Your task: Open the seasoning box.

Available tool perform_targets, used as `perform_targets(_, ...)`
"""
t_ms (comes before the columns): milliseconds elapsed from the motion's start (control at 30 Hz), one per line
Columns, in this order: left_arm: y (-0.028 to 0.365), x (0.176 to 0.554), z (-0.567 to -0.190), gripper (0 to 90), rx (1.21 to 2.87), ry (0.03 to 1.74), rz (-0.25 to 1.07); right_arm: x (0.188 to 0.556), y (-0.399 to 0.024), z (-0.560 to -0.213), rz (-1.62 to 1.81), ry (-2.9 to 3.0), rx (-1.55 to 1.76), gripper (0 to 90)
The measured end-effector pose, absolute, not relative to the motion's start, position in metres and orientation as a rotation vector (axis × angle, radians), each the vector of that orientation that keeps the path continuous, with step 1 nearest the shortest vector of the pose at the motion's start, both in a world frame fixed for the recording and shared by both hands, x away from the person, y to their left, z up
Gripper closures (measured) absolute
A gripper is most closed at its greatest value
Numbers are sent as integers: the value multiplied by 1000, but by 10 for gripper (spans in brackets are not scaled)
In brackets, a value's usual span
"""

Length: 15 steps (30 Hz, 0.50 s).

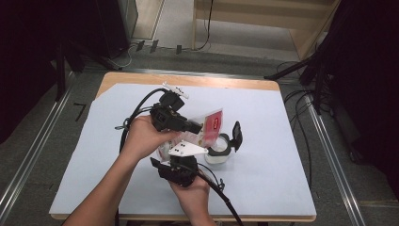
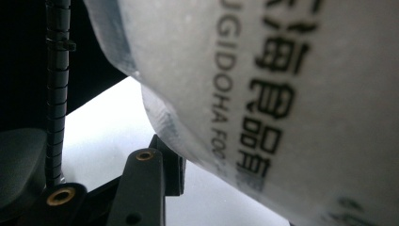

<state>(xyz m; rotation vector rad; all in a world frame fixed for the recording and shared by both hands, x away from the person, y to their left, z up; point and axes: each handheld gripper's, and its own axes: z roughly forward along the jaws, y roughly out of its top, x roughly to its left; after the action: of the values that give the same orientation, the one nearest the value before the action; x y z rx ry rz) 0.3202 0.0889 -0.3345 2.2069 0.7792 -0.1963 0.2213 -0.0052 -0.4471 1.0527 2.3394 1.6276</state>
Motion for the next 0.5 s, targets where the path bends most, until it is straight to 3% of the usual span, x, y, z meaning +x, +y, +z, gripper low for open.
perform_targets(500, 88, 320, -334, 825, 2209, 778, -200, 221, -5, -447, 1629, 2334, 1068, 632)
